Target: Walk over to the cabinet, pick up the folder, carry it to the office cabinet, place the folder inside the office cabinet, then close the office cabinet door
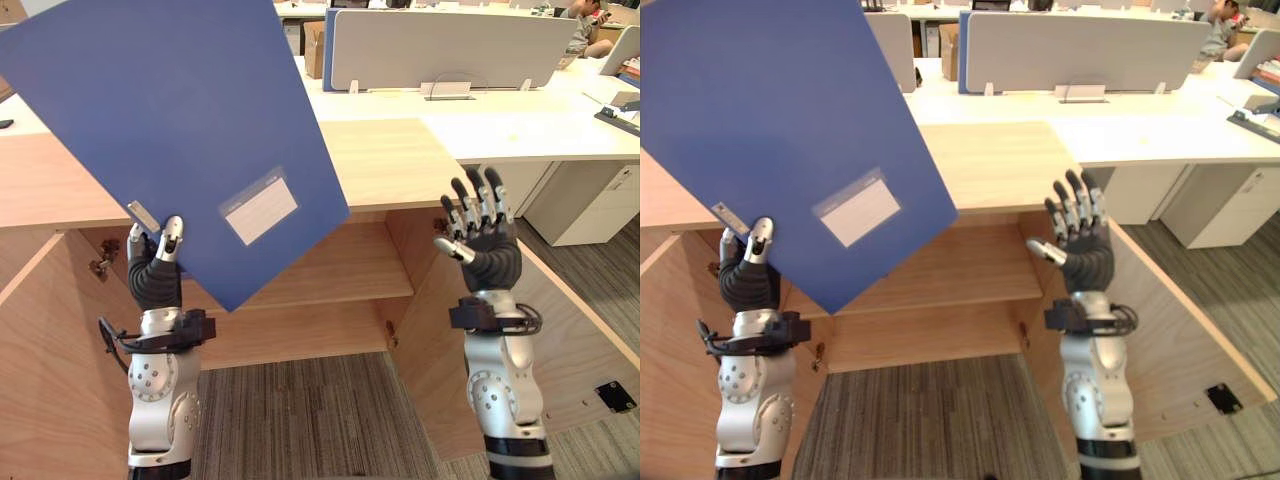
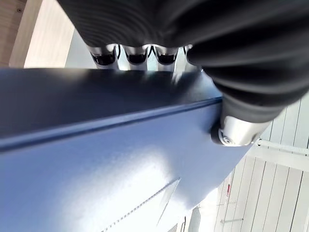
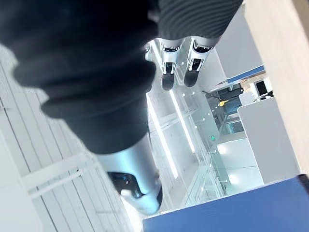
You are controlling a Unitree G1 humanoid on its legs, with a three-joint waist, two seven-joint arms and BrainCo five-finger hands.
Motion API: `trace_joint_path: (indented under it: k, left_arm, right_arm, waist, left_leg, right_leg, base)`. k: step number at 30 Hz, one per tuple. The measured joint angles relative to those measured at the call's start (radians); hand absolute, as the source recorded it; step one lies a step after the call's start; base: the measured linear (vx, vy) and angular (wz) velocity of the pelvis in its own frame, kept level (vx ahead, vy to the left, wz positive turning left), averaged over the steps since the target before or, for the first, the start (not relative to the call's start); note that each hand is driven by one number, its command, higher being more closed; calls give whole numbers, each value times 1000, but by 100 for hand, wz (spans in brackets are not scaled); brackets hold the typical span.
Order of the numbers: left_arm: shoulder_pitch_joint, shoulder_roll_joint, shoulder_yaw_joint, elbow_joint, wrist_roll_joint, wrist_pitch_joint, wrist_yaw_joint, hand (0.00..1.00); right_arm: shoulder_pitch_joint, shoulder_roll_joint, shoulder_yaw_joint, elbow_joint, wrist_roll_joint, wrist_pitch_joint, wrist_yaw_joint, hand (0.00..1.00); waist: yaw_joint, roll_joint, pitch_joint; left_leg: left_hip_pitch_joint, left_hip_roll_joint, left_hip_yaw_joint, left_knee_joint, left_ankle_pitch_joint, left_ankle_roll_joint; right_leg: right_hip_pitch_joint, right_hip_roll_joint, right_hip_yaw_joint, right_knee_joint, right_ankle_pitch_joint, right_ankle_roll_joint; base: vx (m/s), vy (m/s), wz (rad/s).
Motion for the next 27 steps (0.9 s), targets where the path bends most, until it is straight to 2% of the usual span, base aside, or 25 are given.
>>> trace_joint_path:
  k: [4,7,12,16,20,27]
  left_arm:
    - [-10,4,-18,0,75,-3,5,100]
    - [-12,13,-57,0,96,-3,7,100]
    - [-17,71,-139,1,112,-3,5,100]
    - [-19,132,-183,2,81,-3,-6,100]
    - [-19,166,-201,2,34,-3,-5,100]
    - [-21,208,-255,2,1,-3,-8,100]
  right_arm:
    - [-136,-88,9,41,-13,4,-16,0]
    - [-227,-153,61,117,60,16,-18,0]
    - [-403,-321,290,256,328,64,10,0]
    - [-534,-424,412,308,462,85,27,0]
    - [-594,-481,441,332,462,87,26,0]
    - [-635,-492,487,390,455,87,5,0]
  waist:
    - [2,0,0]
    - [4,0,-1]
    - [4,-1,-1]
    - [7,-1,-1]
    - [14,-1,-1]
    - [18,-1,-4]
  left_leg:
    - [3,-1,-2,0,0,0]
    - [7,-1,-4,-2,1,1]
    - [4,-2,-16,-8,8,0]
    - [1,-1,-26,-10,14,0]
    - [1,-2,-26,-11,16,0]
    - [12,-1,-27,-35,33,-3]
  right_leg:
    - [4,-1,-1,0,0,0]
    - [8,-1,-3,0,0,0]
    - [9,-2,-14,0,0,0]
    - [8,-2,-23,0,0,0]
    - [9,-2,-24,1,0,0]
    - [8,0,-25,1,1,0]
  base:
    - [0,0,1]
    - [0,0,1]
    - [-1,-1,5]
    - [-28,-18,9]
    - [-24,-9,1]
    - [-34,-13,0]
